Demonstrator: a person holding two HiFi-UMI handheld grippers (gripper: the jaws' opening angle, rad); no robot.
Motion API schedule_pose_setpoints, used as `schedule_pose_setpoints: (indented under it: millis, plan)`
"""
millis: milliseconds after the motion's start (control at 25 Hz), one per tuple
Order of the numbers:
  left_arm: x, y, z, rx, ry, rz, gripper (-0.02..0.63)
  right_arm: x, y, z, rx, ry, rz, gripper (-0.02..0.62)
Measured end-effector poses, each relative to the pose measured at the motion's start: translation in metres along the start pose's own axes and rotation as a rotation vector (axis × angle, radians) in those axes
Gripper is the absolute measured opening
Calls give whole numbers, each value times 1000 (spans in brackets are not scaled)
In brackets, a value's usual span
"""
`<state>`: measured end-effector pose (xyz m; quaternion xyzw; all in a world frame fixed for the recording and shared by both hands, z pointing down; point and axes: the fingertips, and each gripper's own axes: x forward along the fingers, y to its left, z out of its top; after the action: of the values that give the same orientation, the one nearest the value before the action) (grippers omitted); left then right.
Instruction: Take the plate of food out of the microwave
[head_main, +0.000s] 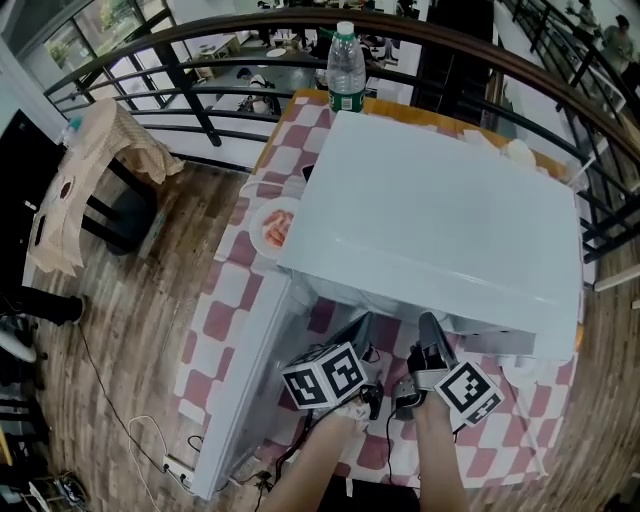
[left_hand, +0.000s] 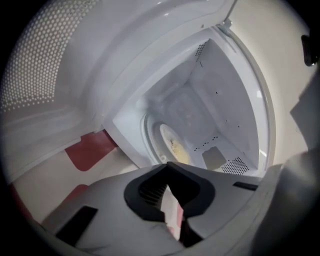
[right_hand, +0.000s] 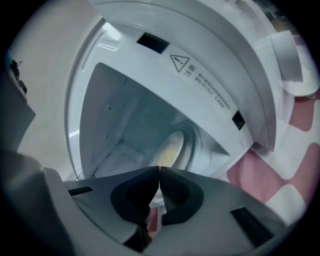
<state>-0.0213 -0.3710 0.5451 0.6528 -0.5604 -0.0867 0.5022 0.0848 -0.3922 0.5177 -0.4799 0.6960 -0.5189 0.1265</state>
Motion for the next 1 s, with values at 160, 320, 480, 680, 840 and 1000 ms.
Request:
schedule_pose_setpoints:
  millis: [160, 320, 480, 680, 840, 1000]
  plan:
    - [-4, 7, -7, 39, 26, 13, 20, 5, -7, -5, 120, -4, -28, 2]
    - [-6, 7, -11, 76, 45, 19, 20, 11, -9, -7, 229, -14, -4, 20]
    - [-5, 7, -14, 110, 57, 21, 20, 19, -9, -4, 291, -23, 11, 44]
    - [-7, 7, -19, 103, 67, 17, 20, 27, -7, -1, 328, -39, 15, 48]
    - [-9, 8, -22, 93, 70, 13, 20, 33, -8, -2, 372, -39, 7, 124]
    - [-11, 8, -24, 86, 71, 11, 20, 35, -16, -4, 417, -47, -34, 126]
